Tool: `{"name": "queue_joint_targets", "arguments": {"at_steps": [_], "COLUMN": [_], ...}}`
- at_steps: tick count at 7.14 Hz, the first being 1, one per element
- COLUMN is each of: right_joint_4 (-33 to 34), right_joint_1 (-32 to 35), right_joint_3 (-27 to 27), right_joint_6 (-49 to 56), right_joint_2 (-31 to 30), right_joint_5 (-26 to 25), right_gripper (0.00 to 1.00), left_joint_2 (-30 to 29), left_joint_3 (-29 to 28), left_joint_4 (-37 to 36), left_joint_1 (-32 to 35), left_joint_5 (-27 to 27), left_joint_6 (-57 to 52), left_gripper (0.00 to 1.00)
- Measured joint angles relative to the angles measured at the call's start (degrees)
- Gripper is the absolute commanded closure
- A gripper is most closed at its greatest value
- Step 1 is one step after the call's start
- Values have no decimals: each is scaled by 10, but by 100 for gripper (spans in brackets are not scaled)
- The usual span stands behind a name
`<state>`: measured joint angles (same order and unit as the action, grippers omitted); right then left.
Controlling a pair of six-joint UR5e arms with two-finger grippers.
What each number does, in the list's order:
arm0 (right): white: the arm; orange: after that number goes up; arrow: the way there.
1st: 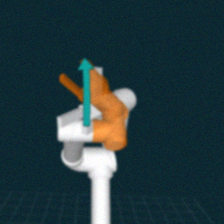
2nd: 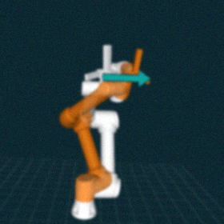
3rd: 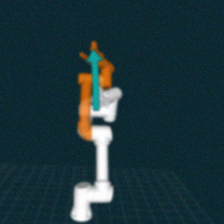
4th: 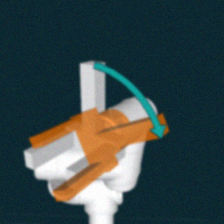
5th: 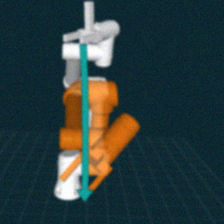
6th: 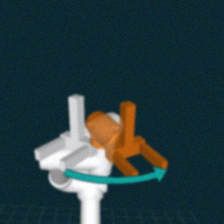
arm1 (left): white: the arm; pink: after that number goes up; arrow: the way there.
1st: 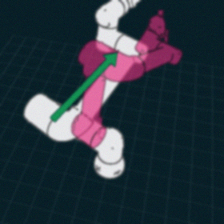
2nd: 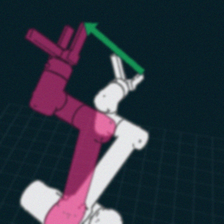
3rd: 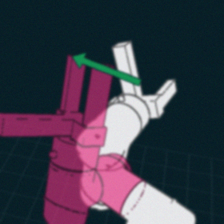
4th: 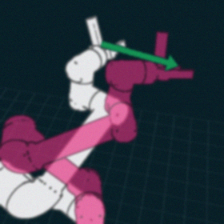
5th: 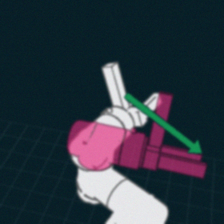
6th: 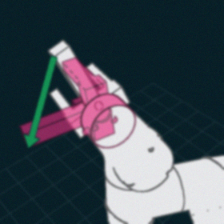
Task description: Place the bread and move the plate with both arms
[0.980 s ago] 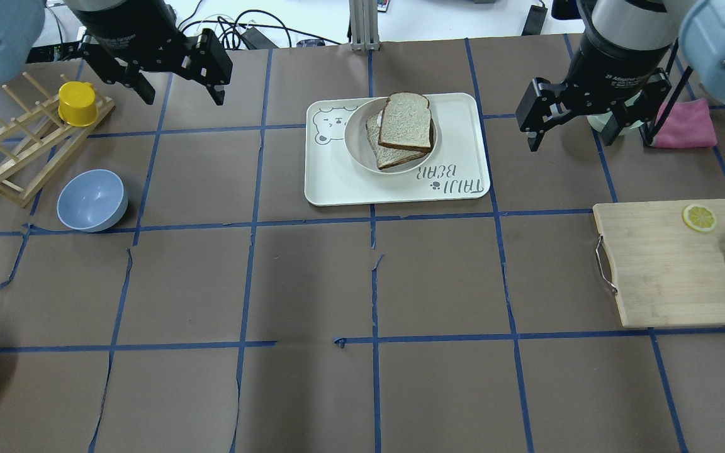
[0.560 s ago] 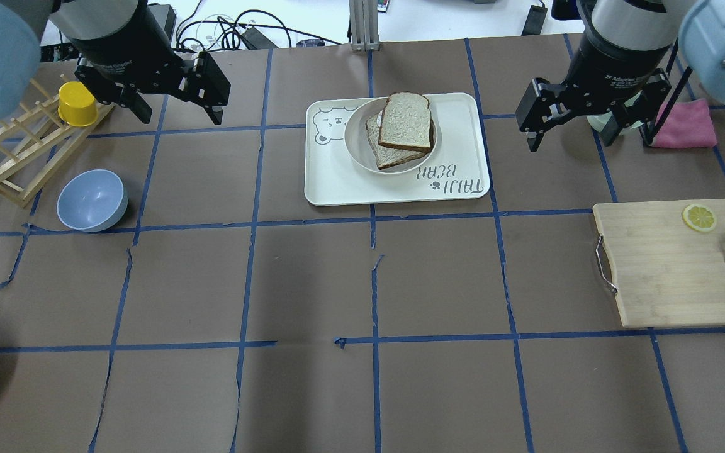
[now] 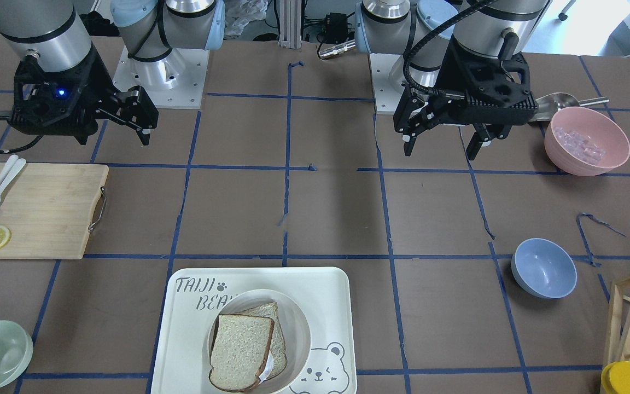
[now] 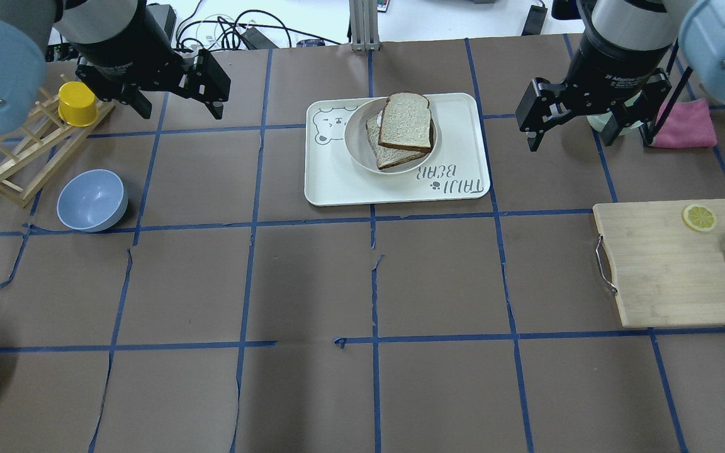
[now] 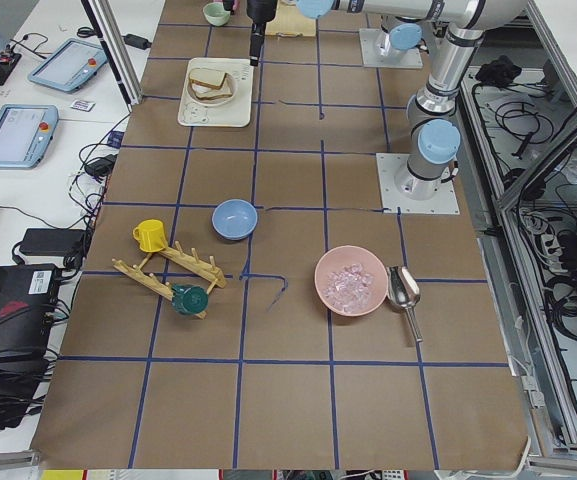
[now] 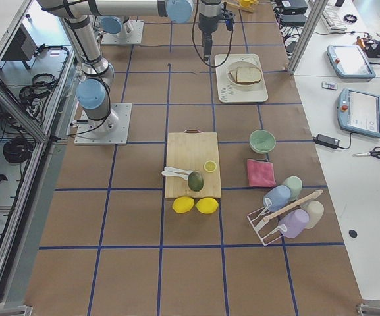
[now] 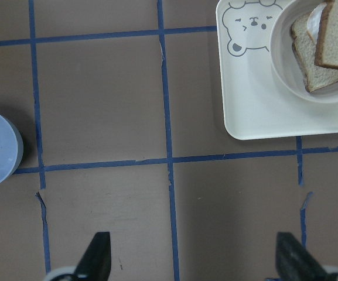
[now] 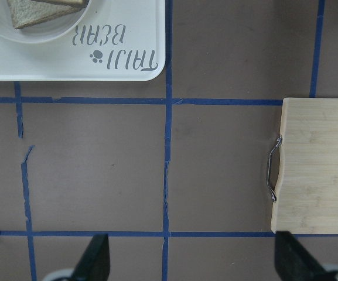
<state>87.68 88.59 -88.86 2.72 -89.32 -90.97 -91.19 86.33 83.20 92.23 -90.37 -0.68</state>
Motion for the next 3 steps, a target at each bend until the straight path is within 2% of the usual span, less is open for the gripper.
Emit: {"name": "queue_joint_targets", "arguments": {"at_steps": [3], "right_joint_4": [0], "right_joint_1": [0], "right_joint_3": [0], "right_joint_6": [0], "right_joint_2": [0], "right_joint_5": [0], "right_gripper": [0], "left_joint_2": [0], "left_joint_3": [1], "left_joint_4": [-2], "left_joint_1": [0], "left_joint_5": [-2], "left_joint_6": [0], "left_gripper": [0]}}
